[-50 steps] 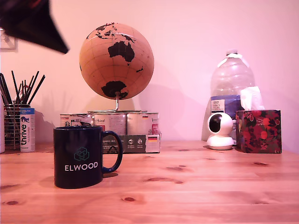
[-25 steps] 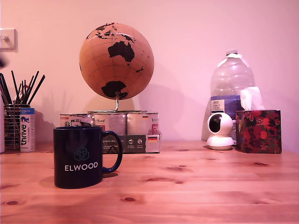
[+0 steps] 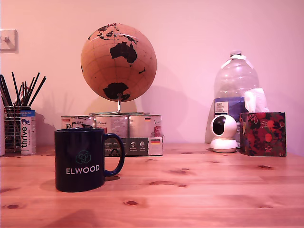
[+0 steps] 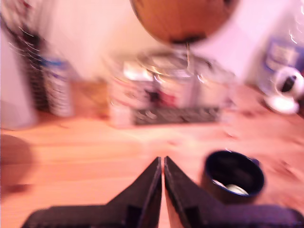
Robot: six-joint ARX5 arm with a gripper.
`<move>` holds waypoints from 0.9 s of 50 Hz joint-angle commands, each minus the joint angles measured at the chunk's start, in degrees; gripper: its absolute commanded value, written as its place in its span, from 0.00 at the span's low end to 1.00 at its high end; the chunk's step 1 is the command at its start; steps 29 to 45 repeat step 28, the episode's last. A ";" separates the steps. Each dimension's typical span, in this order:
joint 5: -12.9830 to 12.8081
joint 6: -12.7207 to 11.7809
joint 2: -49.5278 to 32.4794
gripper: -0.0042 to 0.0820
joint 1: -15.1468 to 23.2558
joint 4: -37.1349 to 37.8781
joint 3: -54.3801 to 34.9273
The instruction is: Pick up the coffee capsules from the table one by one and drop them inside the nearest coffee cup
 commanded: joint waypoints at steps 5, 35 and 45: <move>0.55 -0.24 -6.56 0.02 0.11 -1.29 -1.57; 0.72 0.24 -6.75 0.02 0.20 -1.95 -2.14; 0.72 0.24 -6.75 0.02 0.20 -1.95 -2.14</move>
